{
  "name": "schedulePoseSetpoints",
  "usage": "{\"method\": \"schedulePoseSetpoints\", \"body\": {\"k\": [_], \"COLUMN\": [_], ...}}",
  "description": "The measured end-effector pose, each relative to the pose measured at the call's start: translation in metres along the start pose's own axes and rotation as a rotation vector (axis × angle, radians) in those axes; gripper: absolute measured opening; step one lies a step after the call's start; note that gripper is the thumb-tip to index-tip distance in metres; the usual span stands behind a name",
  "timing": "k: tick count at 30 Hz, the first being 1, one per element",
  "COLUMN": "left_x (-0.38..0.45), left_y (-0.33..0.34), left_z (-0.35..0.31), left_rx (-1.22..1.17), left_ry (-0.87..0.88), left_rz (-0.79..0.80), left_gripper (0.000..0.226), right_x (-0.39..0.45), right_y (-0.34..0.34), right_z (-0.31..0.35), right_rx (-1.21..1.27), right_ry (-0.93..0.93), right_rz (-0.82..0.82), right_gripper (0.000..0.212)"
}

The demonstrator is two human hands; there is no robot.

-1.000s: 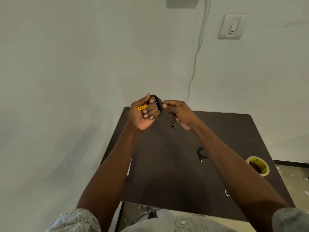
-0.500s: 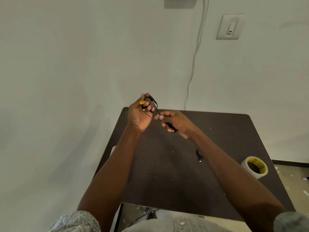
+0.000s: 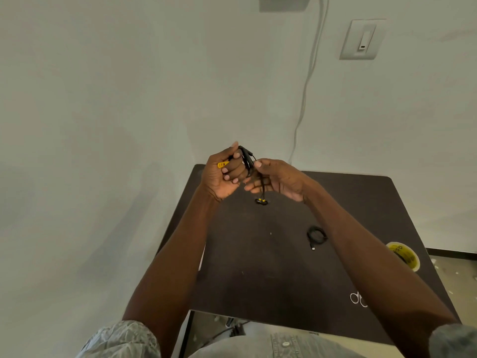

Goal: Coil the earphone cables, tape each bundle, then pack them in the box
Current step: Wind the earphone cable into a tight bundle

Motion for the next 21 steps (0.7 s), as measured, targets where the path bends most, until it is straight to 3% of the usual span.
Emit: {"method": "schedulePoseSetpoints", "body": {"k": [5,9,12,16,21], "left_x": [0.001,0.001,0.0,-0.002,-0.003], "left_y": [0.008,0.01,0.012,0.01,0.012], "left_z": [0.005,0.002,-0.002,-0.002,0.002], "left_rx": [0.008,0.005,-0.022,-0.052,-0.091], "left_ry": [-0.057,-0.034,-0.003,0.003,-0.012], "left_rz": [0.06,0.053,0.056,0.046,0.05], "left_gripper": [0.043,0.042,0.039,0.041,0.043], "right_x": [-0.001,0.001,0.001,0.0,-0.007], "right_y": [-0.001,-0.012,-0.021,-0.019,-0.023], "right_z": [0.025,0.032,0.026,0.025,0.041], "right_rx": [0.006,-0.092,-0.13,-0.007,-0.163], "right_ry": [-0.093,-0.099,-0.096,-0.134,-0.263], "right_rz": [-0.032,-0.208,-0.294,-0.259,-0.422], "right_gripper": [0.051,0.05,0.042,0.017,0.014]}}
Point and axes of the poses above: each hand's wrist, its own x-axis towards the middle knuckle, its own y-axis out of the palm, z = x × y, the point moved 9 cm from there along x, towards the middle knuckle, and after that the axes turned 5 degrees about y, right-handed, at the moved point
